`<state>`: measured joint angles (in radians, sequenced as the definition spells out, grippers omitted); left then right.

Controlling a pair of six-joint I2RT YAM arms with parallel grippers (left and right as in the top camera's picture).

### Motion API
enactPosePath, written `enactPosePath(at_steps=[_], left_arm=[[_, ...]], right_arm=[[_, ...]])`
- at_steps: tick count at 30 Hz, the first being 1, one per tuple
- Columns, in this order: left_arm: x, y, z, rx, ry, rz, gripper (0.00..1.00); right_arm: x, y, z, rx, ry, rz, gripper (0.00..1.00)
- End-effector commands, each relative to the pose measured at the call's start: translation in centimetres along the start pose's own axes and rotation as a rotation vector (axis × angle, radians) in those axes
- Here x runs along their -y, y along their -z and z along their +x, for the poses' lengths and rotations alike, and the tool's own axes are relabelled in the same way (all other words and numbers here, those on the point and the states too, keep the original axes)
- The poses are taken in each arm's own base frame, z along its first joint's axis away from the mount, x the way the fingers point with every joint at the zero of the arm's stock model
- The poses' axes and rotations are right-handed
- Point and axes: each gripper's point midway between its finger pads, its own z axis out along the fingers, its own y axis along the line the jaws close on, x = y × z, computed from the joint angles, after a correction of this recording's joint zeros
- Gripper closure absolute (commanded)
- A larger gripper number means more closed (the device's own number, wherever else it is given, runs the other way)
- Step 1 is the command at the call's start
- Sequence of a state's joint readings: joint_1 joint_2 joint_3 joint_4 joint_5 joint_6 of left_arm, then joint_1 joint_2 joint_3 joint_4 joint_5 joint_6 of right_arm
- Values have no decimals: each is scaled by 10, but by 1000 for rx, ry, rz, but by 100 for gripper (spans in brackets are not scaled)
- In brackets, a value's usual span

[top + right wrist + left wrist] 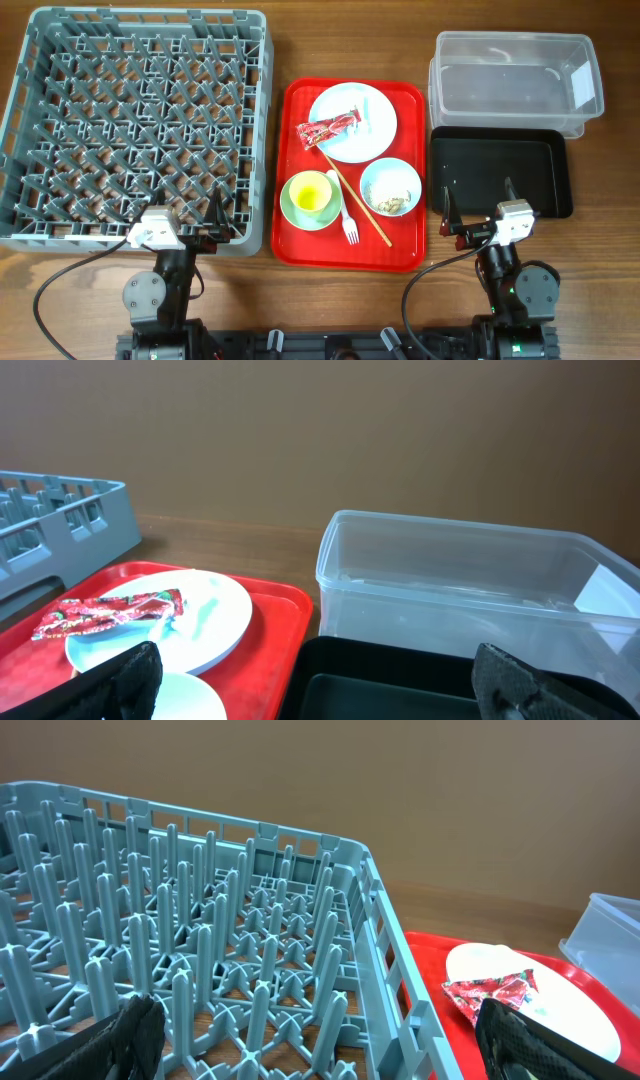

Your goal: Sort waste into correct bins and load items into the dishwasher rack

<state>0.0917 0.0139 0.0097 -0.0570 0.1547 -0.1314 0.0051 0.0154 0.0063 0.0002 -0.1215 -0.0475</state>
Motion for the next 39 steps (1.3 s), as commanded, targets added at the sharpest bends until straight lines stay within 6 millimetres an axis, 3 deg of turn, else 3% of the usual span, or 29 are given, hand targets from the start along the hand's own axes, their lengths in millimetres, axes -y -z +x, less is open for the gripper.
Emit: enactPosePath(at_steps=[1, 24, 30, 35, 39], left_arm=[[3, 0, 3, -8, -19, 19, 0], [2, 0, 3, -8, 28, 10, 0], [-1, -3, 14, -66, 61, -2, 0], [1, -6, 2, -116, 82, -14, 0], [2, -13, -6, -236, 100, -43, 0]], right_arm=[[2, -1, 1, -4, 5, 15, 0], [3, -1, 1, -4, -23, 18, 0], [2, -2, 5, -29, -100, 15, 0], [3, -4, 5, -120, -117, 15, 0], [4, -13, -9, -190, -152, 17, 0]])
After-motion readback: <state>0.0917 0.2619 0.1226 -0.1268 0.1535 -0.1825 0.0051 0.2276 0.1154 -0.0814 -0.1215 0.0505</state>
